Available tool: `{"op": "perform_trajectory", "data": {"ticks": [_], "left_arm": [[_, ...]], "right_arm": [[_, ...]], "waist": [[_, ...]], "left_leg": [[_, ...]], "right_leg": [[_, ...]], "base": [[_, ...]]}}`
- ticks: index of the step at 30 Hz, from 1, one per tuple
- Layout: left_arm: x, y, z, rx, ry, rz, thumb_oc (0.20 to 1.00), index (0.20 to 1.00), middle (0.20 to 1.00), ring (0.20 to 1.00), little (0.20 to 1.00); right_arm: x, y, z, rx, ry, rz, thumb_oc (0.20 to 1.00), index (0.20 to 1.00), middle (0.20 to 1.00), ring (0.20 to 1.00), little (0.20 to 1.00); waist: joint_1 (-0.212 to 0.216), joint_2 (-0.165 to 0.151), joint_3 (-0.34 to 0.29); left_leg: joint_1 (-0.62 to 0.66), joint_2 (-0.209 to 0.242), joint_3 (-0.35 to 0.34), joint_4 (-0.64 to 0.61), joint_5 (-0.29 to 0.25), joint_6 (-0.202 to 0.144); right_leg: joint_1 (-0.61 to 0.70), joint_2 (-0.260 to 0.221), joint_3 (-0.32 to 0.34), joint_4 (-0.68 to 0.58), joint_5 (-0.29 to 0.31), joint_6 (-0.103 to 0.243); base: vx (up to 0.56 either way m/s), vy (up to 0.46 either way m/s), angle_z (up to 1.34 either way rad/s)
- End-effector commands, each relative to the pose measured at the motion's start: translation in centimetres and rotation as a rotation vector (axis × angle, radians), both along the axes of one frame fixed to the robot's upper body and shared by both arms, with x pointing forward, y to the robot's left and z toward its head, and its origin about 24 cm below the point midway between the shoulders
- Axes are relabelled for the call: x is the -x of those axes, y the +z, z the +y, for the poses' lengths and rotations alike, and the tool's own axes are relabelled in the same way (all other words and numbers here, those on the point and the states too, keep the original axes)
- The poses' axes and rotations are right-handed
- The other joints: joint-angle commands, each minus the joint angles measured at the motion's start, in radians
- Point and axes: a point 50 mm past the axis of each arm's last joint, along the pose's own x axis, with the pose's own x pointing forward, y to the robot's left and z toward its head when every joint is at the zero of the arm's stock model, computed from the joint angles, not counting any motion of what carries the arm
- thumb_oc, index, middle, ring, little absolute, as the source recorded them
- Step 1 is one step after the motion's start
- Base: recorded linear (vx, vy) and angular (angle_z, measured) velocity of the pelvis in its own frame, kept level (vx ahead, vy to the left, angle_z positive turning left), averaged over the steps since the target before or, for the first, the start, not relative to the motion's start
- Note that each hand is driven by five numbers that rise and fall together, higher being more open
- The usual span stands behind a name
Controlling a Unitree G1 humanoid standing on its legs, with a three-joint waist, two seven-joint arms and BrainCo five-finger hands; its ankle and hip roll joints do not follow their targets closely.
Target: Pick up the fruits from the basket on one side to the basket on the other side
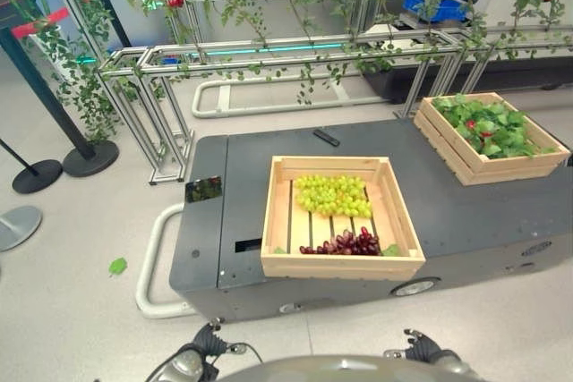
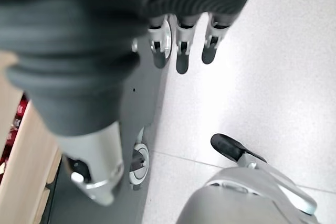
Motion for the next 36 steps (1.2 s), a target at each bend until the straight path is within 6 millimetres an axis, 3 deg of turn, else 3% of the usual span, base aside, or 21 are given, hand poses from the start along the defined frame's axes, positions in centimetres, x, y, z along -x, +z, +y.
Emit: {"op": "perform_trajectory", "data": {"ticks": [1,12,14,19,20,22,24,25,26,27,28,29,30,33,36], "left_arm": [[-2.9,0.8,-0.4,0.022,-0.022,-0.07,1.0,1.0,1.0,1.0,1.0],[-3.2,1.0,-0.3,0.042,0.021,-0.104,1.0,1.0,1.0,1.0,1.0],[-4.2,1.7,-0.1,0.061,0.065,-0.17,1.0,1.0,1.0,1.0,1.0],[-8.8,6.3,1.4,0.153,0.218,-0.52,1.0,1.0,1.0,1.0,1.0],[-10.1,8.2,2.1,0.171,0.259,-0.637,1.0,1.0,1.0,1.0,1.0],[-10.8,9.4,2.9,0.177,0.305,-0.713,1.0,1.0,1.0,1.0,1.0],[-12.6,12.7,3.5,0.193,0.32,-0.887,1.0,1.0,1.0,1.0,1.0],[-13.1,14.0,3.7,0.198,0.319,-0.948,1.0,1.0,1.0,1.0,1.0],[-13.0,13.9,3.7,0.198,0.319,-0.948,1.0,1.0,1.0,1.0,1.0],[-14.1,17.7,3.9,0.216,0.301,-1.129,1.0,1.0,1.0,1.0,1.0],[-14.5,19.5,3.9,0.229,0.29,-1.215,1.0,1.0,1.0,1.0,1.0],[-14.5,19.5,3.9,0.229,0.29,-1.214,1.0,1.0,1.0,1.0,1.0],[-14.7,22.4,3.8,0.242,0.259,-1.346,1.0,1.0,1.0,1.0,1.0],[-14.7,24.9,3.8,0.241,0.235,-1.459,1.0,1.0,1.0,1.0,1.0],[-14.7,25.7,3.8,0.261,0.234,-1.492,1.0,1.0,1.0,1.0,1.0]], "right_arm": [[-1.4,0.4,-0.8,0.03,-0.003,-0.012,1.0,1.0,1.0,1.0,1.0],[-1.5,0.5,-1.0,0.032,-0.024,-0.03,1.0,1.0,1.0,1.0,1.0],[-2.7,1.1,-1.4,0.021,-0.083,-0.105,1.0,1.0,1.0,1.0,1.0],[-8.5,5.4,-3.0,0.015,-0.152,-0.473,1.0,1.0,1.0,1.0,1.0],[-10.4,7.6,-3.6,0.015,-0.171,-0.608,1.0,1.0,1.0,1.0,1.0],[-11.8,9.5,-4.1,0.033,-0.162,-0.715,1.0,1.0,1.0,1.0,1.0],[-13.9,13.6,-4.7,0.041,-0.157,-0.92,1.0,1.0,1.0,1.0,1.0],[-14.3,14.8,-5.0,0.057,-0.151,-0.979,1.0,1.0,1.0,1.0,1.0],[-14.2,14.8,-5.0,0.058,-0.151,-0.979,1.0,1.0,1.0,1.0,1.0],[-15.1,18.0,-5.5,0.082,-0.142,-1.128,1.0,1.0,1.0,1.0,1.0],[-15.3,19.4,-5.7,0.089,-0.142,-1.193,1.0,1.0,1.0,1.0,1.0],[-15.3,19.4,-5.7,0.089,-0.142,-1.192,1.0,1.0,1.0,1.0,1.0],[-15.6,21.4,-5.7,0.101,-0.125,-1.287,1.0,1.0,1.0,1.0,1.0],[-15.6,23.2,-5.6,0.109,-0.095,-1.362,1.0,1.0,1.0,1.0,1.0],[-15.6,24.3,-5.3,0.111,-0.065,-1.408,1.0,1.0,1.0,1.0,1.0]], "waist": [[0.021,-0.026,0.019],[0.023,-0.029,0.015],[0.023,-0.029,0.016],[0.022,-0.026,0.032],[0.022,-0.024,0.036],[0.021,-0.023,0.032],[0.019,-0.022,0.031],[0.018,-0.021,0.029],[0.019,-0.021,0.028],[0.018,-0.022,0.023],[0.017,-0.022,0.021],[0.018,-0.022,0.022],[0.017,-0.023,0.017],[0.017,-0.025,0.012],[0.017,-0.025,0.009]], "left_leg": [[0.033,0.003,0.066,0.007,-0.07,-0.017],[0.043,0.003,0.063,0.007,-0.073,-0.014],[0.043,0.003,0.062,0.007,-0.073,-0.014],[0.04,0.002,0.067,0.007,-0.071,-0.015],[0.045,0.002,0.069,0.007,-0.075,-0.016],[0.042,0.001,0.072,0.007,-0.074,-0.016],[0.044,0.001,0.074,0.007,-0.077,-0.017],[0.044,0.001,0.075,0.007,-0.078,-0.017],[0.044,0.002,0.075,0.007,-0.078,-0.017],[0.047,0.002,0.077,0.007,-0.082,-0.017],[0.048,0.002,0.077,0.007,-0.083,-0.017],[0.049,0.002,0.077,0.007,-0.084,-0.017],[0.05,0.002,0.078,0.007,-0.088,-0.016],[0.054,0.002,0.079,0.007,-0.093,-0.016],[0.056,0.002,0.08,0.007,-0.095,-0.016]], "right_leg": [[0.023,-0.04,0.011,0.01,-0.074,0.084],[0.032,-0.037,0.007,0.016,-0.085,0.081],[0.032,-0.037,0.008,0.017,-0.084,0.082],[0.025,-0.038,0.011,0.019,-0.084,0.085],[0.028,-0.038,0.012,0.019,-0.085,0.087],[0.026,-0.04,0.013,0.017,-0.083,0.088],[0.029,-0.041,0.014,0.016,-0.084,0.088],[0.029,-0.041,0.013,0.015,-0.084,0.089],[0.029,-0.041,0.013,0.015,-0.084,0.089],[0.031,-0.042,0.012,0.014,-0.086,0.09],[0.032,-0.042,0.012,0.014,-0.086,0.09],[0.033,-0.042,0.012,0.014,-0.087,0.09],[0.035,-0.043,0.012,0.013,-0.088,0.09],[0.041,-0.043,0.011,0.012,-0.091,0.09],[0.044,-0.042,0.01,0.011,-0.092,0.089]], "base": [[0.0,0.0,0.0],[0.0,-0.001,0.0],[0.0,0.0,0.0],[0.0,0.0,0.0],[0.0,0.0,0.0],[0.0,0.0,0.0],[0.0,0.0,0.0],[0.0,0.0,0.0],[0.03,-0.001,-0.01],[0.04,-0.003,0.0],[0.04,-0.003,0.01],[0.03,-0.003,0.05],[0.02,0.0,0.04],[0.01,-0.001,0.02],[0.0,0.0,0.0]]}}
